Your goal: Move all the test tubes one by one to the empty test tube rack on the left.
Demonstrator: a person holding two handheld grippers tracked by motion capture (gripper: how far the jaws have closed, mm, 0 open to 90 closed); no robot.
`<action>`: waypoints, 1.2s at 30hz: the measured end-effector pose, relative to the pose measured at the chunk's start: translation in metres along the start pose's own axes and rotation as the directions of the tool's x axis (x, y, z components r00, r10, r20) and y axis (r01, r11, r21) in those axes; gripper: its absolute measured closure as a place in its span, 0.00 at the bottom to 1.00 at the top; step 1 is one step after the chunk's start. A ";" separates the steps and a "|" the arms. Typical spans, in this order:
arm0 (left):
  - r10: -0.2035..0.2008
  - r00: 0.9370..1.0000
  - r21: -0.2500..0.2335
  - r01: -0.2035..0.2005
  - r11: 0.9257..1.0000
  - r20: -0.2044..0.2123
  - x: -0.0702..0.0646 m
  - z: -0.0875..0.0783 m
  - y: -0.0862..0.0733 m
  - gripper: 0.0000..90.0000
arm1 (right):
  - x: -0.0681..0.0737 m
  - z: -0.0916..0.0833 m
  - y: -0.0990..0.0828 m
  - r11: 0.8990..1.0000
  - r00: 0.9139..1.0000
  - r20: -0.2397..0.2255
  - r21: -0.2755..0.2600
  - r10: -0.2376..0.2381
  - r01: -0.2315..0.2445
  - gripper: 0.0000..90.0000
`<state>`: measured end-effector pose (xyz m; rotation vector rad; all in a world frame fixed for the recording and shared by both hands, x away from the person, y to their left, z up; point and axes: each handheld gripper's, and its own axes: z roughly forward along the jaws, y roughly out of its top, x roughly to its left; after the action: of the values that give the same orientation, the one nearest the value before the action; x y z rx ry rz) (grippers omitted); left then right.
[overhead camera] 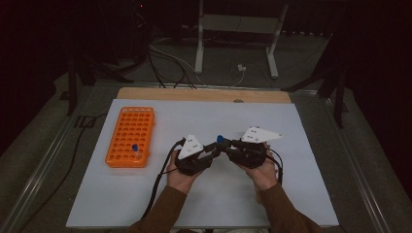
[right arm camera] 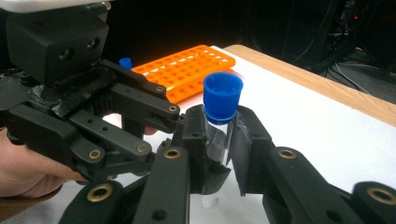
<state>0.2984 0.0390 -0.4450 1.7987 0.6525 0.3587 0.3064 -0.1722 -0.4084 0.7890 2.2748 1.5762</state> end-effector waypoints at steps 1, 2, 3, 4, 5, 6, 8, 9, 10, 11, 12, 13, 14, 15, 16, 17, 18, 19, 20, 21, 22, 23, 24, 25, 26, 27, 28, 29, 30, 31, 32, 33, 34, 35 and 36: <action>0.003 1.000 0.001 -0.003 1.000 0.000 0.000 0.000 0.000 0.84 | 0.000 0.000 0.000 1.000 1.000 -0.001 0.002 0.000 0.000 0.85; 0.007 1.000 0.001 -0.007 1.000 0.002 0.000 0.000 0.000 0.84 | 0.000 0.000 0.000 1.000 1.000 0.000 0.004 -0.001 0.001 0.85; 0.011 1.000 0.002 -0.011 1.000 0.003 0.000 0.000 0.000 0.85 | 0.000 0.001 0.000 1.000 1.000 -0.001 0.004 0.000 0.000 0.85; 0.015 1.000 0.004 -0.015 1.000 0.003 0.000 0.000 -0.001 0.86 | 0.001 0.001 0.000 1.000 1.000 -0.002 0.007 0.002 -0.002 0.85; 0.018 1.000 0.005 -0.018 1.000 0.003 -0.001 0.000 -0.001 0.86 | 0.001 0.001 0.000 1.000 1.000 -0.002 0.008 0.001 -0.001 0.85; 0.023 1.000 0.007 -0.023 1.000 0.002 -0.001 0.000 -0.001 0.86 | 0.001 0.001 0.000 1.000 1.000 -0.002 0.009 0.000 0.000 0.85; 0.026 1.000 0.007 -0.026 1.000 0.003 0.000 0.000 -0.001 0.87 | 0.000 0.001 0.000 1.000 1.000 -0.004 0.011 -0.001 0.001 0.85; 0.027 1.000 0.006 -0.027 1.000 0.003 -0.001 0.000 -0.001 0.87 | 0.000 0.001 0.000 1.000 1.000 -0.006 0.013 0.000 0.000 0.85; 0.027 1.000 0.008 -0.027 1.000 0.001 -0.001 0.000 -0.001 0.87 | 0.000 0.001 0.000 1.000 1.000 -0.006 0.013 0.001 0.000 0.84; 0.026 1.000 0.011 -0.026 1.000 -0.001 0.000 0.000 -0.001 0.87 | 0.000 0.001 0.000 1.000 1.000 -0.007 0.013 0.000 0.000 0.81; 0.021 1.000 0.012 -0.021 1.000 -0.004 0.000 0.000 -0.001 0.87 | 0.000 0.000 0.000 1.000 1.000 -0.008 0.012 -0.001 0.001 0.76; 0.020 1.000 0.014 -0.020 1.000 -0.006 0.001 0.000 -0.001 0.87 | 0.000 0.000 0.000 1.000 1.000 -0.006 0.010 -0.005 0.005 0.71; 0.018 1.000 0.016 -0.018 1.000 -0.010 0.002 -0.001 -0.002 0.87 | 0.000 -0.001 0.000 1.000 1.000 -0.008 0.010 -0.005 0.005 0.67; 0.010 1.000 0.016 -0.010 1.000 -0.015 0.003 -0.001 -0.002 0.87 | 0.000 -0.002 0.000 1.000 1.000 -0.010 0.009 -0.003 0.004 0.63; 0.005 1.000 0.018 -0.005 1.000 -0.018 0.004 -0.002 -0.002 0.87 | -0.001 -0.003 0.000 1.000 1.000 -0.010 0.005 -0.004 0.004 0.58; 0.001 1.000 0.019 0.000 1.000 -0.020 0.006 -0.003 -0.003 0.87 | -0.001 -0.004 0.000 1.000 1.000 -0.007 0.002 0.000 0.000 0.52; -0.003 1.000 0.020 0.004 1.000 -0.022 0.007 -0.005 -0.003 0.87 | -0.001 -0.005 0.000 1.000 1.000 -0.008 0.001 0.001 -0.001 0.47; -0.010 1.000 0.016 0.010 1.000 -0.026 0.008 -0.006 -0.003 0.87 | -0.001 -0.006 0.000 1.000 1.000 0.000 0.000 0.001 -0.001 0.41; -0.013 0.999 0.016 0.013 1.000 -0.030 0.009 -0.007 -0.004 0.87 | -0.001 -0.007 0.000 1.000 1.000 0.005 -0.001 -0.002 0.002 0.36; -0.016 0.999 0.014 0.016 1.000 -0.032 0.010 -0.009 -0.004 0.87 | -0.001 -0.007 0.000 1.000 1.000 0.011 0.001 0.000 0.000 0.30; -0.016 0.999 0.014 0.016 1.000 -0.033 0.011 -0.011 -0.004 0.87 | 0.000 -0.008 -0.001 1.000 1.000 0.025 0.004 -0.001 0.001 0.24; -0.015 0.999 0.013 0.015 1.000 -0.035 0.012 -0.012 -0.004 0.87 | 0.000 -0.008 -0.001 1.000 0.999 0.039 0.007 -0.004 0.004 0.19; -0.015 0.999 0.012 0.015 1.000 -0.037 0.012 -0.014 -0.004 0.87 | 0.000 -0.009 -0.002 1.000 0.999 0.048 0.009 -0.004 0.003 0.16; -0.015 0.999 0.010 0.016 1.000 -0.039 0.013 -0.016 -0.004 0.87 | -0.001 -0.010 -0.002 1.000 0.998 0.057 0.010 -0.001 0.001 0.15; -0.014 0.999 0.009 0.014 1.000 -0.042 0.013 -0.018 -0.004 0.87 | -0.001 -0.011 -0.003 1.000 0.998 0.066 0.009 0.002 -0.002 0.11; -0.014 0.999 0.007 0.014 1.000 -0.044 0.014 -0.020 -0.003 0.87 | -0.002 -0.012 -0.004 1.000 0.997 0.073 0.010 0.006 -0.007 0.09; -0.014 0.999 0.005 0.014 1.000 -0.046 0.015 -0.022 -0.003 0.87 | -0.003 -0.013 -0.005 1.000 0.997 0.079 0.011 0.008 -0.009 0.07; -0.018 0.999 0.000 0.018 1.000 -0.047 0.016 -0.024 -0.003 0.87 | -0.003 -0.014 -0.006 1.000 0.996 0.086 0.012 0.006 -0.007 0.04; -0.018 0.999 -0.002 0.018 1.000 -0.048 0.017 -0.026 -0.003 0.87 | -0.004 -0.015 -0.007 1.000 0.996 0.091 0.011 0.006 -0.007 0.03; -0.017 0.999 -0.005 0.017 1.000 -0.051 0.018 -0.028 -0.003 0.87 | -0.005 -0.017 -0.008 1.000 0.996 0.092 0.010 0.005 -0.006 0.02; -0.020 0.998 -0.008 0.019 1.000 -0.052 0.018 -0.030 -0.003 0.87 | -0.006 -0.018 -0.009 1.000 0.996 0.089 0.009 0.005 -0.006 0.01; -0.019 0.998 -0.010 0.019 1.000 -0.055 0.019 -0.033 -0.003 0.87 | -0.007 -0.020 -0.010 1.000 0.996 0.091 0.007 0.005 -0.006 0.01; -0.020 0.998 -0.013 0.019 1.000 -0.057 0.020 -0.035 -0.003 0.87 | -0.008 -0.021 -0.011 1.000 0.995 0.096 0.007 0.004 -0.005 0.00; -0.021 0.998 -0.016 0.020 1.000 -0.059 0.021 -0.037 -0.003 0.87 | -0.008 -0.022 -0.012 1.000 0.995 0.101 0.006 0.002 -0.003 0.00; -0.020 0.998 -0.016 0.019 1.000 -0.060 0.021 -0.039 -0.003 0.87 | -0.009 -0.024 -0.013 1.000 0.995 0.099 0.006 0.005 -0.005 0.00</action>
<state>0.2934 0.0828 -0.4369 1.7712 0.7072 0.4053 0.2986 -0.1994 -0.4125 0.8553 2.2098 1.4982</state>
